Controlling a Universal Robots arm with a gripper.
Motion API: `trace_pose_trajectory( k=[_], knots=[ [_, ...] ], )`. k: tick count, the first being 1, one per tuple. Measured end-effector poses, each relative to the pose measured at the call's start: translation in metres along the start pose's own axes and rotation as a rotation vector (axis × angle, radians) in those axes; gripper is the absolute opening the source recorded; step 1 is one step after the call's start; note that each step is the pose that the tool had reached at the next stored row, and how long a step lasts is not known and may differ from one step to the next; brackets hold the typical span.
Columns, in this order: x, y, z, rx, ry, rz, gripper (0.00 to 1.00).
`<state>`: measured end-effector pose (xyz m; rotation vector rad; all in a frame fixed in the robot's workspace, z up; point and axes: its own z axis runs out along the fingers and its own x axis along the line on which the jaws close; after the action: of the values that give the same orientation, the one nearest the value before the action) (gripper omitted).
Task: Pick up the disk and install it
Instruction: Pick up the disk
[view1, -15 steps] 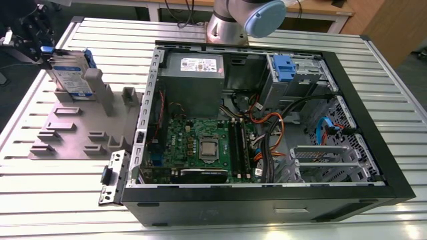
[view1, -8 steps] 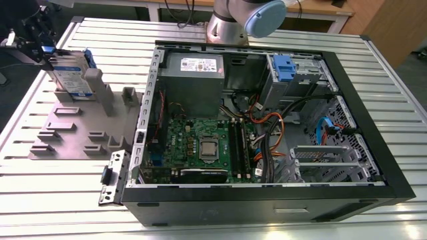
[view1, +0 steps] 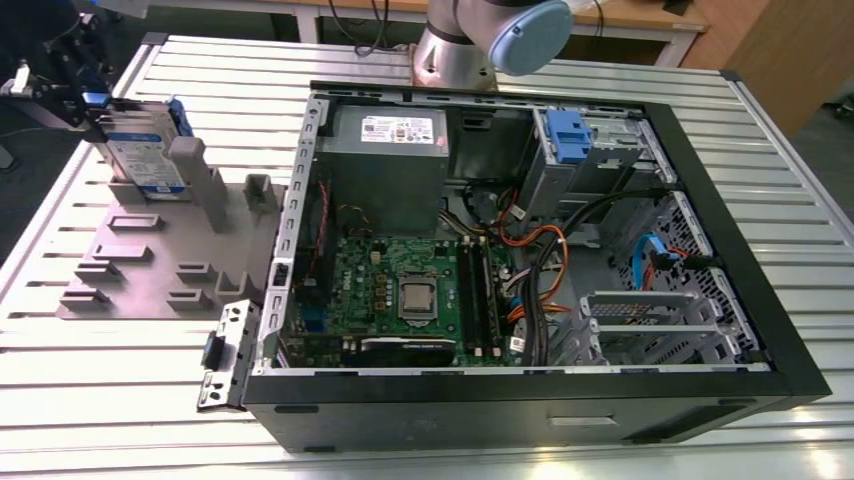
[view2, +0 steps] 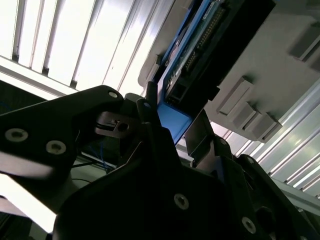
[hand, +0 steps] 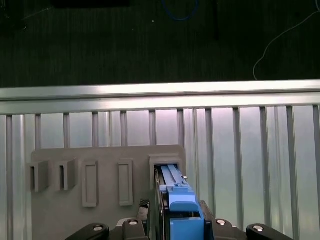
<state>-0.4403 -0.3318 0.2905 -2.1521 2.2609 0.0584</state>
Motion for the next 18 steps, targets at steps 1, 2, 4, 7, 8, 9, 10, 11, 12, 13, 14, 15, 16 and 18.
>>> trace_pose_trajectory(
  k=[1, 2, 4, 7, 8, 9, 10, 11, 12, 13, 14, 15, 16, 18],
  knots=[
    [0.0000, 0.0004, 0.0001, 0.0000, 0.0000, 0.000, 0.48],
    [0.0000, 0.0004, 0.0001, 0.0001, -0.0001, 0.000, 0.48],
    [-0.0001, 0.0002, 0.0005, 0.0002, -0.0001, 0.001, 0.48],
    [-0.0002, 0.0001, 0.0005, 0.0001, 0.0000, 0.001, 0.48],
    [-0.0005, 0.0001, 0.0005, 0.0001, -0.0001, 0.001, 0.48],
    [-0.0009, 0.0001, 0.0005, 0.0001, -0.0001, 0.001, 0.48],
    [-0.0012, 0.0001, 0.0005, 0.0001, -0.0001, 0.001, 0.48],
    [-0.0013, 0.0002, 0.0005, 0.0001, -0.0001, 0.001, 0.48],
    [-0.0013, 0.0002, 0.0005, 0.0001, 0.0000, 0.001, 0.48],
    [-0.0013, 0.0002, 0.0005, 0.0001, 0.0000, 0.001, 0.48],
    [-0.0013, 0.0002, 0.0006, 0.0002, -0.0001, 0.001, 0.48],
    [-0.0014, 0.0002, 0.0006, 0.0001, 0.0000, 0.001, 0.48],
    [-0.0014, 0.0002, 0.0006, 0.0001, 0.0000, 0.001, 0.48],
    [-0.0014, 0.0002, 0.0006, 0.0001, 0.0000, 0.001, 0.48]
  ],
)
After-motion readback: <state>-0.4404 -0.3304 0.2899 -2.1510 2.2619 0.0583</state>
